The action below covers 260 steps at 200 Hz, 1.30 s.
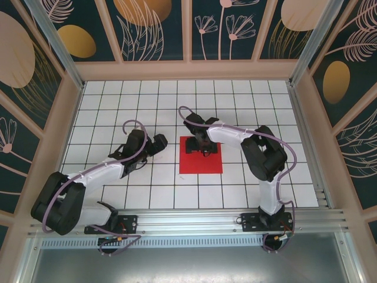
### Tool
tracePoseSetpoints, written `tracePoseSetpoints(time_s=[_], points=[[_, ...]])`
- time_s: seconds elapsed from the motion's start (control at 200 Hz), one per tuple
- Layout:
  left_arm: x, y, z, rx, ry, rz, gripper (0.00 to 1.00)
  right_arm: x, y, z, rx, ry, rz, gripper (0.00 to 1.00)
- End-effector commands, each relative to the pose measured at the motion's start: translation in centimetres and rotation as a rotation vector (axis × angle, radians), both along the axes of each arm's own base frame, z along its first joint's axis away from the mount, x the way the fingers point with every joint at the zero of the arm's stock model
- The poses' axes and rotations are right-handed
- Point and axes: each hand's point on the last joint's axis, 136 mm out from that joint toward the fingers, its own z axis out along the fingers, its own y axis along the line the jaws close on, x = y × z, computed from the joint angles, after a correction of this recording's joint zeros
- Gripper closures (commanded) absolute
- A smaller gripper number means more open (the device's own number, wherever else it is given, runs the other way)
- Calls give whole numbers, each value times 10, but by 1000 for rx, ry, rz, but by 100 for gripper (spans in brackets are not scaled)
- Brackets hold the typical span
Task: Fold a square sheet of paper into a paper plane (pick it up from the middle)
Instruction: Fold the square sheet of paper in half at the center of the table.
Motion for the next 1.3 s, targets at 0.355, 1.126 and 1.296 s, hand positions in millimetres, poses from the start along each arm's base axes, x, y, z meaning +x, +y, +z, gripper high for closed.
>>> tracePoseSetpoints(time_s=[0.355,1.126,1.296], points=[[7,-4,12,-8,-41,-20,1,-23,-2,-36,-50,104,-15,9],[6,-2,16,-8,-51,-18,1,-11,-3,1,-68,21,-33,7],[6,-3,15,-9,-49,-23,1,-12,0,0,-49,23,-45,1]])
